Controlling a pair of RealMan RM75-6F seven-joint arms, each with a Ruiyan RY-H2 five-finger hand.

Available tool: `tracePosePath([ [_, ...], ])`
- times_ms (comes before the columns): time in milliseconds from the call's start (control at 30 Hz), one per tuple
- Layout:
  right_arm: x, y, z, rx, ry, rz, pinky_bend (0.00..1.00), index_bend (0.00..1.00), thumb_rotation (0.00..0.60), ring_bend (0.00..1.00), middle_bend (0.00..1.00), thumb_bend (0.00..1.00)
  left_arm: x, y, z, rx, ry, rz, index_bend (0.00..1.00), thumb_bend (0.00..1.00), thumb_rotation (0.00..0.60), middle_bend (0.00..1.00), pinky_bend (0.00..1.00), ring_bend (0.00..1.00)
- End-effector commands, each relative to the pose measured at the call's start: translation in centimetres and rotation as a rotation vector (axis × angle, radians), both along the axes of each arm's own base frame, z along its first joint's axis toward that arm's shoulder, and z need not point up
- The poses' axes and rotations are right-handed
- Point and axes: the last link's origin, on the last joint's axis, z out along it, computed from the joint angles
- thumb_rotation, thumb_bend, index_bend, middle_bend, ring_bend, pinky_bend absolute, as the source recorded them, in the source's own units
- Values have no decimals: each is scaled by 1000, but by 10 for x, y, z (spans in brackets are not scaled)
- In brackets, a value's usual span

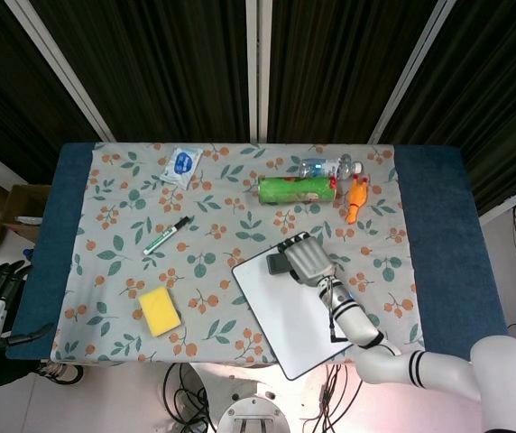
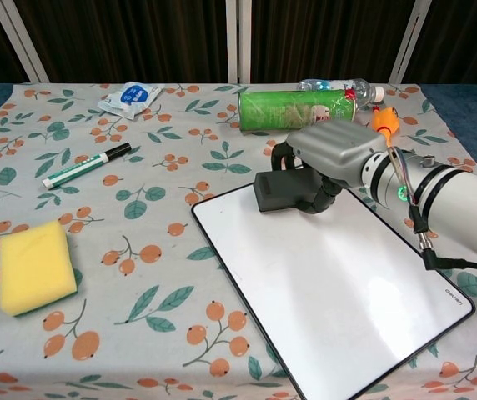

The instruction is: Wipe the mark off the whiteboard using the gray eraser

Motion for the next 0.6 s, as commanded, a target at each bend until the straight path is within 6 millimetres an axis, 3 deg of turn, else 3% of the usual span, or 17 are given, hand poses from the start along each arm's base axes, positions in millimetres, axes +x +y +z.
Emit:
tracePosePath([
  [33, -4, 9, 6, 28, 15, -8, 589, 644, 600, 450, 517, 404, 1, 0, -1, -4, -10, -2, 143, 19, 400, 104, 165, 87],
  [267, -3, 21, 12, 45, 37, 16, 595, 643, 600, 458, 520, 403, 3, 1, -1, -9, -21, -16, 142, 19, 398, 104, 165, 87],
  [600, 10, 2, -2, -29, 65, 60, 595, 643, 600, 458, 520, 404, 1, -1, 2, -3, -20, -5, 143, 19, 400, 105, 165, 87],
])
